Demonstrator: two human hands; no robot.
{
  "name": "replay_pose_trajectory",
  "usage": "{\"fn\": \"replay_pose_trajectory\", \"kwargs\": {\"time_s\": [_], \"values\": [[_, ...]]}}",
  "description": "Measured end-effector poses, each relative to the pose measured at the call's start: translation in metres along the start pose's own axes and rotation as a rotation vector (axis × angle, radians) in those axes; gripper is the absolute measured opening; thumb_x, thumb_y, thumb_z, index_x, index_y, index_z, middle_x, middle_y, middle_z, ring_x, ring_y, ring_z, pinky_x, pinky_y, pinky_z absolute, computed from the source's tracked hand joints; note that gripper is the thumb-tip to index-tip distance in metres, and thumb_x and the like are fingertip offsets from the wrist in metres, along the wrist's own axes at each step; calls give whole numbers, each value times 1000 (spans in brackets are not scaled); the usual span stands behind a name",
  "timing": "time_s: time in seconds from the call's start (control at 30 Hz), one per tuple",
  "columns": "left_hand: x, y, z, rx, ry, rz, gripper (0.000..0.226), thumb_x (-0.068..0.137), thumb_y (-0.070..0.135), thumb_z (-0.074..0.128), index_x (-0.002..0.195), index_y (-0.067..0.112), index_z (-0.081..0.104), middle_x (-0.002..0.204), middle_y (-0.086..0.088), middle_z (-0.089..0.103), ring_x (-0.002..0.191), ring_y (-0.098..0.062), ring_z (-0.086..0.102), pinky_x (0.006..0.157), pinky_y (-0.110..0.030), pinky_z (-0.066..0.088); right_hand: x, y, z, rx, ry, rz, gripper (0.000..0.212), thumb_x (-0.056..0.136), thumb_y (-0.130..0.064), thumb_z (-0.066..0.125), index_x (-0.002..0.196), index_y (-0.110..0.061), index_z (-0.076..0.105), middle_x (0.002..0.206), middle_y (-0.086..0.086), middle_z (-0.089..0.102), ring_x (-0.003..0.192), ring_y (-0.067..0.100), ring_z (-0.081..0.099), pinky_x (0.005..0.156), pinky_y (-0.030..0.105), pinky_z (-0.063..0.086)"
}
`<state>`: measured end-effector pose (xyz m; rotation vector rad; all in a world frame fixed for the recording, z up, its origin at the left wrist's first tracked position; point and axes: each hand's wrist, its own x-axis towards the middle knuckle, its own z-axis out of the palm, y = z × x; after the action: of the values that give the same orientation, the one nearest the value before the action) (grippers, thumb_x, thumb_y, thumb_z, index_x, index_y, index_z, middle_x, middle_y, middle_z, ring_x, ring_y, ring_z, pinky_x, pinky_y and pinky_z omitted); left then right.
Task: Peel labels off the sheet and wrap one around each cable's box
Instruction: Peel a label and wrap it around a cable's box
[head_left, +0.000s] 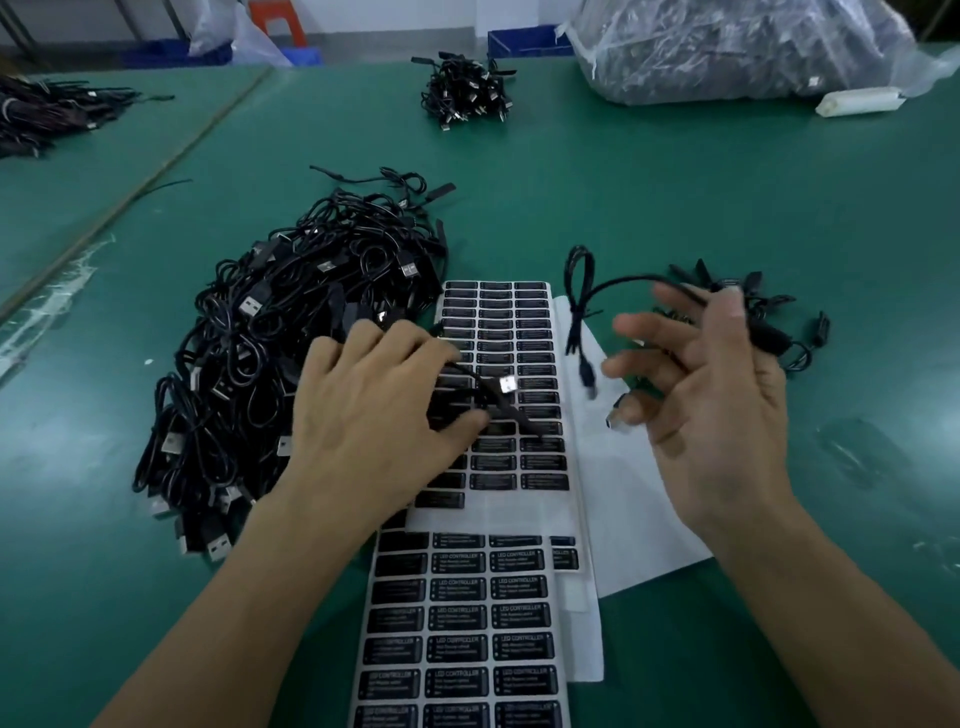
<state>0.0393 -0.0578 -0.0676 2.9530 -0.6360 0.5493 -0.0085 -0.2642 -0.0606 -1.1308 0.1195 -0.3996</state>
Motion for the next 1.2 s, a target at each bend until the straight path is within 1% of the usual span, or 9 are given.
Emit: {"fn": "replay_pose_trajectory", "kwargs": {"time_s": [0.17, 0.27, 0.37, 0.5, 0.7, 0.87, 1.03, 1.13, 1.2], "values": [[1, -2, 0, -60, 66, -22, 16, 89, 42, 67, 96, 29, 73, 97, 8, 65, 94, -23, 58, 79, -37, 31, 4, -6, -1, 144, 61, 70, 39, 103, -47, 41, 97, -23, 71, 85, 2, 73, 64, 16, 64, 49, 22, 44], [2, -4, -1, -59, 142, -105, 6, 91, 31, 68, 93, 25, 69, 92, 6, 62, 88, -22, 55, 78, -36, 30, 5, -5, -4, 167, 45, 93, 40, 103, -44, 42, 88, -21, 71, 80, 0, 71, 63, 16, 60, 52, 24, 43], [7, -10, -3, -16, 239, -278, 9, 97, 25, 60, 99, 17, 63, 94, -2, 59, 88, -24, 52, 79, -36, 29, 5, -5, -5, 189, -10, 117, 39, 100, -39, 46, 75, -20, 70, 71, -2, 65, 60, 13, 55, 53, 23, 43], [10, -17, -5, 37, 275, -383, 22, 95, 9, 65, 117, 12, 64, 108, -16, 55, 98, -39, 52, 80, -48, 38, 4, -4, -3, 189, -101, 165, 31, 87, -41, 59, 66, -21, 71, 63, -3, 58, 55, 10, 51, 52, 21, 41], [11, -9, 0, 55, 125, -195, 54, 89, 2, 65, 141, 3, 51, 107, -16, 44, 87, -28, 39, 73, -42, 42, 2, 4, -3, -33, -190, 286, 25, 78, -39, 67, 80, -17, 78, 67, 1, 62, 57, 10, 54, 54, 21, 48], [4, -5, 4, 66, -11, -105, 63, 94, 27, 40, 152, 5, 36, 126, -14, 46, 104, -32, 45, 88, -45, 38, 2, 10, -4, -166, -161, 288, 25, 71, -34, 72, 91, -17, 72, 68, 2, 66, 58, 12, 58, 58, 21, 51], [2, 18, -9, -309, 258, 16, 49, 97, 39, 38, 131, 13, 63, 110, -1, 62, 97, -20, 52, 83, -38, 40, 0, 9, -4, -57, -323, 231, 12, 75, -30, 78, 85, -24, 79, 66, -1, 64, 60, 10, 57, 62, 21, 51], [-2, 39, -9, -830, 83, 43, 47, 101, 47, 38, 124, 16, 66, 96, 9, 72, 90, -11, 67, 80, -40, 55, -1, 9, -2, -4, -446, 218, 17, 74, -27, 78, 89, -21, 79, 71, 3, 68, 64, 13, 60, 65, 25, 51], [-2, 47, -8, -1152, -17, -10, 41, 103, 42, 42, 119, 15, 69, 85, 3, 73, 78, -13, 71, 72, -32, 57, -2, 8, -1, -33, -516, 196, 17, 75, -25, 78, 91, -21, 80, 74, 4, 70, 64, 14, 60, 63, 26, 48]]}}
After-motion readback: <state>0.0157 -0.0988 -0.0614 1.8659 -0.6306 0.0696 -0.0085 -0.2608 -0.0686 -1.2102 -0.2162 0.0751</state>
